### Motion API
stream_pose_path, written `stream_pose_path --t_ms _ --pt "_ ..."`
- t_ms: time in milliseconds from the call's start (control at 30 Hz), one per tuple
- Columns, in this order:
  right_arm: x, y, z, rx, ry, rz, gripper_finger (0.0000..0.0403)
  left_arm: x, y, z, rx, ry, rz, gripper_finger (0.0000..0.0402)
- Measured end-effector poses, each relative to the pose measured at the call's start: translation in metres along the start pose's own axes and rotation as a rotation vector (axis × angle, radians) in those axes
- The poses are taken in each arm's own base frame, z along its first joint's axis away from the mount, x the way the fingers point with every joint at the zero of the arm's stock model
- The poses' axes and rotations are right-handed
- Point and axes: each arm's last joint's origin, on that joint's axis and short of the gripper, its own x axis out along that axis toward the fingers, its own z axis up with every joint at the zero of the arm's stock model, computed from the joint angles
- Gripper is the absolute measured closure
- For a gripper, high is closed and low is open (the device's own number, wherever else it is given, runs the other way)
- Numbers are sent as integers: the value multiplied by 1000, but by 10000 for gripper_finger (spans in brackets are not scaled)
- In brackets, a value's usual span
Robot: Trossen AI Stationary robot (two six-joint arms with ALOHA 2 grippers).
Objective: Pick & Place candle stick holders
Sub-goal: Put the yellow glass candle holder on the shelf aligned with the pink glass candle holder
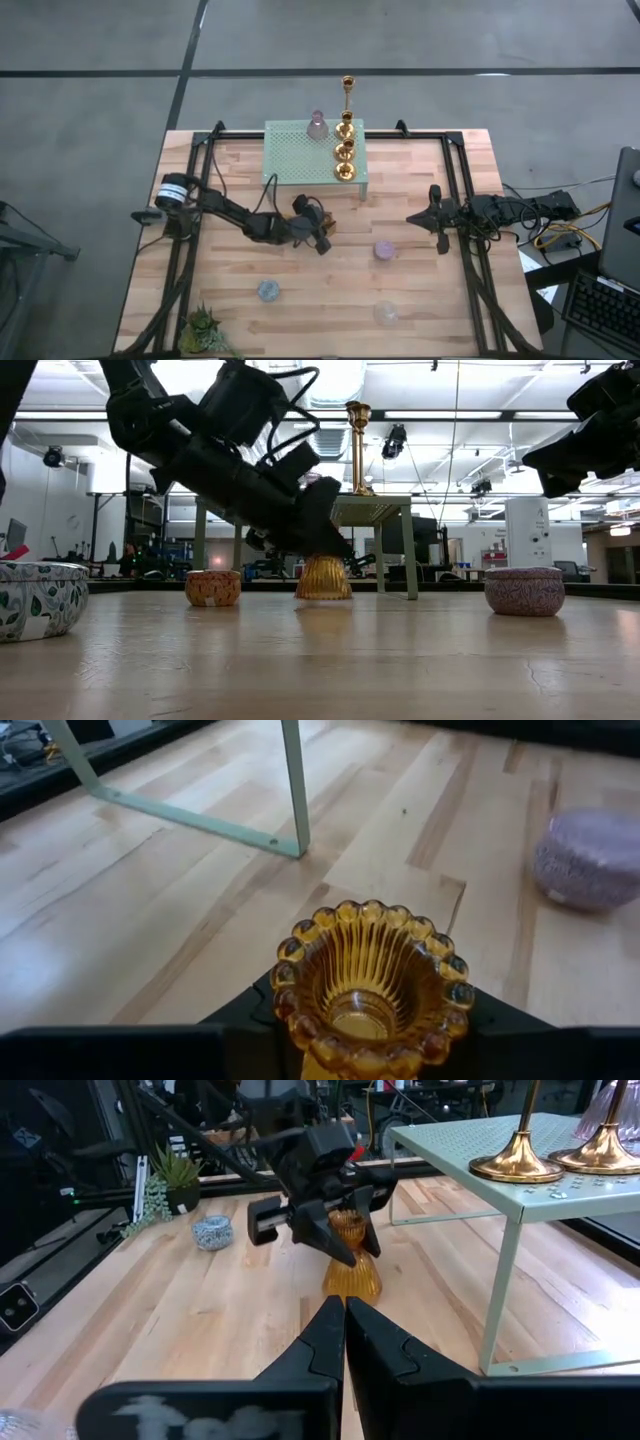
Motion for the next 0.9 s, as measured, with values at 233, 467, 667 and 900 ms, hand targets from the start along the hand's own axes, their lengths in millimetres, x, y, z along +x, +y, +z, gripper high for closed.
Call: stream_pose_path --t_ms 233,467,667,900 --pt "0 0 0 0 -1 0 394 -19 1 26 -28 -18 -49 269" --pt "0 0 0 0 0 -1 394 -55 9 65 -75 -40 -97 264" --pt "0 0 0 0 0 0 394 -86 25 101 -62 -104 -82 270" --pt "0 0 0 0 0 0 394 -91 57 134 -68 -178 16 263"
